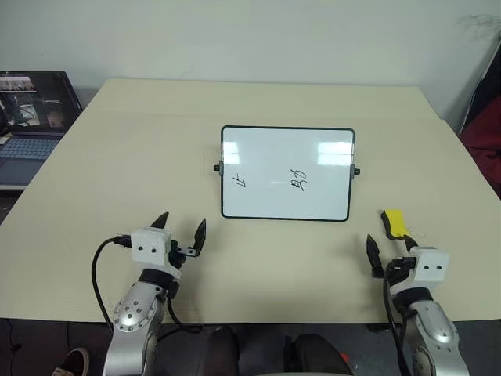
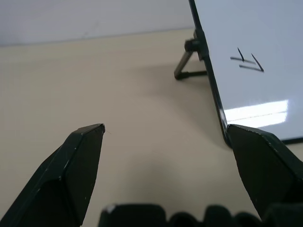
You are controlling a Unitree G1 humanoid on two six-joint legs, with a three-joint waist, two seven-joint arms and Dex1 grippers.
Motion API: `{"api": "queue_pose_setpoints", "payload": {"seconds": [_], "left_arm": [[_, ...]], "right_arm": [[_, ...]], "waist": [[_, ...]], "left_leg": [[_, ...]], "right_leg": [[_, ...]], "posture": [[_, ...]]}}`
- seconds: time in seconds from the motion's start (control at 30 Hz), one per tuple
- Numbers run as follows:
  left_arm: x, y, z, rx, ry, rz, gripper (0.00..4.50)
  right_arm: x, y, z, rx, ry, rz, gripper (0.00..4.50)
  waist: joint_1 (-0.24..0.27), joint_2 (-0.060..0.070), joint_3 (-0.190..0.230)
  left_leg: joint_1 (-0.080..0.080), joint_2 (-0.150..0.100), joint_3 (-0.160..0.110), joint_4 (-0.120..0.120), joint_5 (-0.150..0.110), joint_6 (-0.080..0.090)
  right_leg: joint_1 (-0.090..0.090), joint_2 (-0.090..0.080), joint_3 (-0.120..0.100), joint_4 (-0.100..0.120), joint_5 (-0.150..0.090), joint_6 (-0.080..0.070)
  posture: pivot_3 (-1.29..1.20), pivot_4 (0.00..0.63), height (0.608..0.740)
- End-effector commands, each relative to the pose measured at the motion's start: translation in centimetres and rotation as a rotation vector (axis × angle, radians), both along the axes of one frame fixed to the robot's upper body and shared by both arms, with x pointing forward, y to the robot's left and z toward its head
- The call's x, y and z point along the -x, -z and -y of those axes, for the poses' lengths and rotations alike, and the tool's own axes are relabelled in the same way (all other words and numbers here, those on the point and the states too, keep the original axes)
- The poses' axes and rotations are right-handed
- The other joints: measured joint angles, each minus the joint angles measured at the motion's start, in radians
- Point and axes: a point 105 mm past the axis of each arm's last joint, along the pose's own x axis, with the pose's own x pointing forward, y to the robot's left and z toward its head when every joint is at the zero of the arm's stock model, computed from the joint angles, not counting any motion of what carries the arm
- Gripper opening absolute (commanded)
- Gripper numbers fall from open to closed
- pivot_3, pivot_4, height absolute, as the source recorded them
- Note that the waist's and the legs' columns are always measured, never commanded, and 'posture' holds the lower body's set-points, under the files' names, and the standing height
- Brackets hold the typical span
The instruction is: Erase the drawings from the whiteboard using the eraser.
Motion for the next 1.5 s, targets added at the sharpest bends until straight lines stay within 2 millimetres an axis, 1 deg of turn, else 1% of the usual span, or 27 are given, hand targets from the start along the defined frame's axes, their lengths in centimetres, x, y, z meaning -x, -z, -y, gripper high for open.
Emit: {"api": "queue_pose_setpoints", "payload": {"seconds": [0.03, 0.07, 0.13, 0.2, 0.27, 0.3, 0.37, 0.5, 0.57, 0.67, 0.73, 0.77, 0.8, 0.87, 0.97, 1.1, 1.13, 1.2, 1.3, 1.37, 1.4, 1.5], "left_arm": [[-0.5, -1.0, 0.3, -0.011, 0.035, 0.039, 4.5], [-0.7, -0.8, -0.2, -0.024, 0.018, 0.036, 4.5], [-0.8, -1.0, -0.6, -0.025, -0.009, 0.051, 4.5], [-0.8, -1.7, -0.4, -0.023, 0.008, 0.073, 4.5], [-0.7, -1.9, 0.0, -0.033, 0.037, 0.085, 4.5], [-0.6, -1.9, 0.0, -0.037, 0.042, 0.089, 4.5], [-0.4, -1.9, -0.7, -0.028, 0.024, 0.093, 4.5], [0.4, -1.6, -1.5, -0.046, 0.077, 0.082, 4.5], [0.6, -1.3, -2.2, -0.059, 0.084, 0.068, 4.5], [0.4, -2.0, -2.9, -0.067, 0.109, 0.074, 4.5], [-0.2, -3.5, -1.7, -0.103, 0.192, 0.109, 4.5], [-0.3, -4.3, -1.2, -0.122, 0.238, 0.123, 4.5], [-0.3, -4.8, -0.8, -0.145, 0.288, 0.123, 4.5], [-0.2, -5.5, -0.2, -0.174, 0.379, 0.105, 4.5], [-0.6, -6.6, 0.0, -0.18, 0.464, 0.071, 4.5], [-0.7, -8.5, 0.8, -0.199, 0.592, 0.037, 4.5], [-0.3, -8.9, 1.7, -0.186, 0.672, 0.012, 4.5], [0.7, -9.2, 3.1, -0.178, 0.796, -0.033, 4.5], [2.2, -8.9, 4.6, -0.224, 0.983, -0.113, 4.5], [2.4, -8.9, 5.0, -0.247, 1.042, -0.139, 4.5], [2.3, -9.1, 5.1, -0.252, 1.054, -0.138, 4.5], [2.3, -9.6, 5.6, -0.25, 1.096, -0.131, 4.5]], "right_arm": [[-0.2, -1.3, -0.2, -0.009, -0.011, 0.045, 4.47], [-0.2, -1.2, -0.2, -0.001, -0.005, 0.041, 4.47], [-0.1, -1.6, -0.2, 0.008, -0.005, 0.052, 4.47], [-0.2, -2.1, -0.8, 0.043, -0.029, 0.057, 4.47], [-0.6, -2.3, -1.0, 0.067, -0.027, 0.052, 4.47], [-0.8, -2.1, -1.4, 0.044, -0.047, 0.034, 4.47], [-0.8, -2.1, -2.5, 0.0, -0.112, 0.016, 4.47], [-0.4, -2.8, -5.0, 0.044, -0.241, 0.054, 4.47], [-0.1, -2.9, -5.4, 0.06, -0.256, 0.07, 4.47], [0.4, -3.5, -5.4, 0.065, -0.248, 0.094, 4.47], [0.2, -4.0, -3.8, 0.099, -0.207, 0.12, 4.47], [-0.1, -4.6, -3.1, 0.11, -0.169, 0.15, 4.47], [-0.3, -5.1, -3.0, 0.081, -0.157, 0.166, 4.47], [-0.7, -5.9, -3.2, 0.082, -0.164, 0.192, 4.47], [-1.4, -6.2, -3.1, 0.128, -0.17, 0.191, 4.47], [-1.9, -6.2, -1.4, 0.132, -0.105, 0.147, 4.47], [-2.1, -6.3, -0.6, 0.131, -0.076, 0.137, 4.47], [-2.2, -6.6, 0.5, 0.129, -0.042, 0.124, 4.47], [-2.7, -7.2, 1.8, 0.137, -0.007, 0.075, 4.47], [-3.1, -7.3, 2.4, 0.169, 0.009, 0.015, 4.47], [-3.2, -7.7, 2.3, 0.146, 0.003, 0.015, 4.47], [-3.3, -7.7, 2.5, 0.121, 0.001, -0.072, 4.47]], "waist": [[0.0, 0.0, 0.0], [0.0, 0.0, 0.0], [0.0, 0.0, 0.0], [0.0, 0.0, 0.0], [-0.001, 0.0, 0.0], [-0.001, 0.0, 0.0], [-0.001, 0.0, 0.0], [-0.001, 0.0, 0.0], [-0.001, 0.0, 0.0], [0.001, 0.0, 0.0], [0.003, 0.0, 0.0], [0.004, -0.001, 0.001], [0.004, -0.001, 0.0], [0.001, -0.001, 0.0], [-0.003, 0.0, 0.001], [-0.002, 0.0, 0.001], [0.0, 0.0, 0.001], [0.0, 0.0, 0.002], [-0.001, 0.002, 0.002], [-0.002, 0.003, 0.003], [-0.002, 0.003, 0.003], [-0.002, 0.004, 0.004]], "left_leg": [[0.0, 0.0, 0.0, 0.0, 0.0, 0.0], [0.0, 0.0, 0.0, 0.0, 0.0, 0.0], [0.001, 0.0, 0.0, 0.0, 0.0, 0.0], [0.0, 0.0, 0.0, 0.0, 0.0, 0.0], [0.0, 0.0, 0.0, 0.0, 0.0, 0.0], [0.0, 0.0, 0.0, 0.0, 0.0, 0.0], [0.0, 0.0, 0.0, 0.0, 0.0, 0.0], [0.0, 0.0, 0.0, 0.0, 0.0, 0.0], [0.0, 0.0, 0.0, 0.0, 0.0, 0.0], [0.0, 0.0, 0.0, 0.0, 0.0, 0.0], [0.0, 0.0, 0.0, 0.0, 0.0, 0.0], [0.0, 0.0, -0.001, 0.0, 0.0, 0.0], [0.0, 0.0, -0.001, 0.0, 0.0, 0.0], [0.0, 0.0, -0.001, 0.0, 0.0, 0.0], [0.001, 0.0, 0.0, 0.0, 0.0, 0.0], [0.0, 0.0, 0.0, 0.0, 0.0, 0.0], [0.0, 0.0, 0.0, 0.0, 0.0, 0.0], [-0.001, 0.0, 0.0, 0.0, 0.0, 0.0], [-0.001, 0.0, 0.001, 0.0, 0.0, 0.0], [-0.001, 0.0, 0.001, 0.0, 0.0, 0.0], [0.0, 0.0, 0.001, 0.0, 0.0, 0.0], [0.0, 0.001, 0.001, 0.0, 0.0, 0.0]], "right_leg": [[0.0, 0.0, 0.0, 0.0, 0.0, 0.0], [0.0, 0.0, 0.0, 0.0, 0.0, 0.0], [0.0, 0.0, 0.0, 0.001, 0.0, 0.0], [0.0, 0.0, 0.0, 0.0, 0.0, 0.0], [0.0, 0.0, 0.001, 0.0, 0.0, 0.0], [0.0, 0.0, 0.001, 0.0, 0.0, 0.0], [0.0, 0.0, 0.0, 0.0, 0.0, 0.0], [0.0, 0.0, 0.0, -0.001, 0.0, 0.0], [0.0, 0.0, 0.0, -0.001, 0.0, 0.0], [0.0, 0.0, 0.0, -0.001, 0.0, 0.0], [0.0, -0.001, -0.001, -0.001, 0.0, 0.0], [0.0, 0.0, -0.001, -0.001, 0.0, 0.0], [0.0, 0.0, -0.001, -0.001, 0.0, 0.0], [0.0, 0.0, -0.001, 0.0, 0.0, 0.0], [0.0, 0.0, 0.0, 0.0, 0.0, 0.0], [0.0, 0.001, -0.001, 0.0, 0.0, 0.0], [0.0, 0.0, -0.001, 0.0, 0.0, 0.0], [0.0, 0.0, 0.0, -0.001, 0.0, 0.0], [0.0, 0.0, 0.0, -0.001, 0.0, -0.001], [0.0, 0.0, 0.0, -0.001, 0.002, -0.003], [0.0, 0.0, 0.0, 0.0, 0.002, -0.003], [-0.001, 0.001, 0.0, 0.0, 0.001, -0.002]], "posture": [[0.0, 0.15, 0.74], [0.0, 0.15, 0.74], [0.0, 0.15, 0.74], [0.0, 0.15, 0.74], [0.0, 0.15, 0.74], [0.0, 0.15, 0.74], [0.0, 0.15, 0.74], [0.0, 0.15, 0.74], [0.0, 0.15, 0.74], [0.0, 0.15, 0.74], [0.0, 0.15, 0.74], [0.0, 0.15, 0.74], [0.0, 0.15, 0.74], [0.0, 0.15, 0.74], [0.0, 0.15, 0.74], [0.0, 0.15, 0.74], [0.0, 0.15, 0.74], [0.0, 0.15, 0.74], [0.0, 0.15, 0.74], [0.0, 0.15, 0.74], [0.0, 0.15, 0.74], [0.0, 0.15, 0.74]]}}
